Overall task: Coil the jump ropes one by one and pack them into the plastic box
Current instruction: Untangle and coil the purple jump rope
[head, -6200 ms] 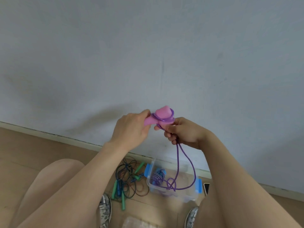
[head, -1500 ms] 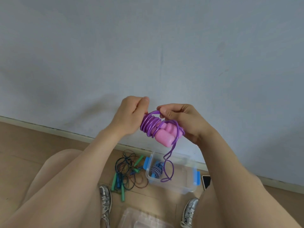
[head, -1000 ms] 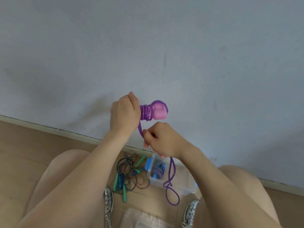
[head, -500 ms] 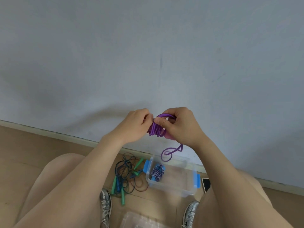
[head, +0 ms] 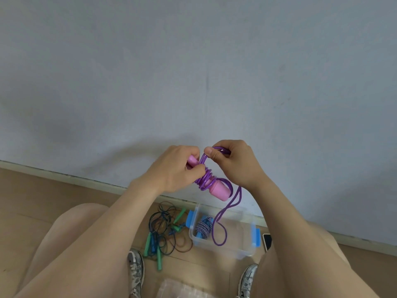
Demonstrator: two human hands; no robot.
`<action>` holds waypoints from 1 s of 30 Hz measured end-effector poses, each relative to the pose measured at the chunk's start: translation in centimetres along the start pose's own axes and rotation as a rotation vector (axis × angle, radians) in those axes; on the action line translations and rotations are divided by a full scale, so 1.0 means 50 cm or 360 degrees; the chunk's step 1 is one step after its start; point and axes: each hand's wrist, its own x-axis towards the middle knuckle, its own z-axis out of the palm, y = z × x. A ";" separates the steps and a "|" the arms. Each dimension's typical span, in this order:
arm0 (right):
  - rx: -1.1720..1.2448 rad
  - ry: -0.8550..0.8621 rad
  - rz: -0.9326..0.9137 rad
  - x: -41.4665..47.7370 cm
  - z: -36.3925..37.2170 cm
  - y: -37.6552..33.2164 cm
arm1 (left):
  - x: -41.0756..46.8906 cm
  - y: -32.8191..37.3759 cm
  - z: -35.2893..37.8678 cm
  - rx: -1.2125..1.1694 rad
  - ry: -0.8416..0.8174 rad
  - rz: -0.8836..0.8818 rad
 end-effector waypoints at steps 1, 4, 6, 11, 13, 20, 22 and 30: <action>0.0003 -0.0013 0.0019 0.001 0.000 0.002 | -0.001 0.000 -0.001 -0.0031 -0.0051 -0.0014; 0.0000 -0.0030 0.0045 0.000 0.002 0.002 | -0.005 0.003 0.000 -0.0101 -0.0169 -0.0065; -0.0006 -0.0011 0.0056 0.001 0.002 0.001 | -0.007 0.008 0.003 -0.0112 -0.0221 -0.0101; 0.0005 -0.0001 0.0020 -0.001 0.002 -0.002 | -0.009 0.001 0.010 -0.0018 -0.0298 -0.0169; 0.0015 0.0011 -0.0017 -0.003 0.003 -0.006 | -0.008 -0.004 0.013 0.0000 -0.0308 -0.0183; -0.0066 0.0007 0.0035 -0.002 -0.006 -0.002 | -0.010 0.007 0.013 -0.0119 -0.0271 -0.0046; -0.0050 0.0021 0.0145 0.003 -0.019 0.006 | -0.009 0.009 0.009 -0.0231 -0.0129 -0.0038; 0.0428 -0.0372 0.0361 -0.002 -0.061 0.000 | 0.001 0.017 0.004 -0.0524 0.0153 0.0050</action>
